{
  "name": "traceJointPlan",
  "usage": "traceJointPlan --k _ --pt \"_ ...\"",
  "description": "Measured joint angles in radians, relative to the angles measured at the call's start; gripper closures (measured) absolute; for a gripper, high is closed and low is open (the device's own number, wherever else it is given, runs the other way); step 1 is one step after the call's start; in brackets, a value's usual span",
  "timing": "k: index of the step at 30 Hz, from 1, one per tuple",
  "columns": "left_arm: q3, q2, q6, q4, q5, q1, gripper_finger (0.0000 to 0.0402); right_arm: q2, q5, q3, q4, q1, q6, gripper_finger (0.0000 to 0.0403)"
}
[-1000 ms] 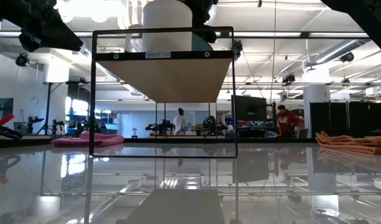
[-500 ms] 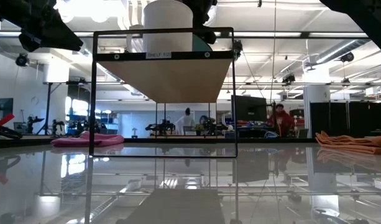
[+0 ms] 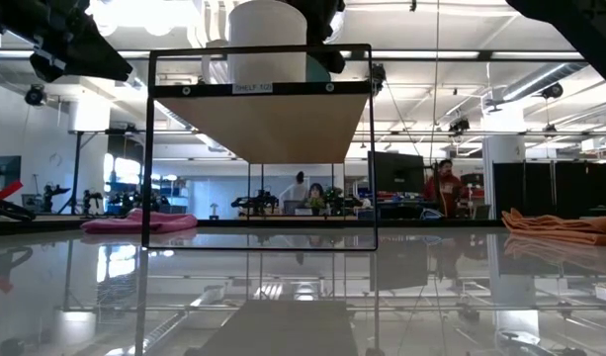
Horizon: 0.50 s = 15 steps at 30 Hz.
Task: Stack small to large cups/mugs on shelf
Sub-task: Put the blue mug on the shelf
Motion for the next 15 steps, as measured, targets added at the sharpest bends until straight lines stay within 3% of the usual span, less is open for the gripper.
traceJointPlan --k 15 --pt "0.000 0.005 0.000 0.000 0.000 0.000 0.0292 0.000 0.010 0.000 0.096 -0.001 0.042 0.0284"
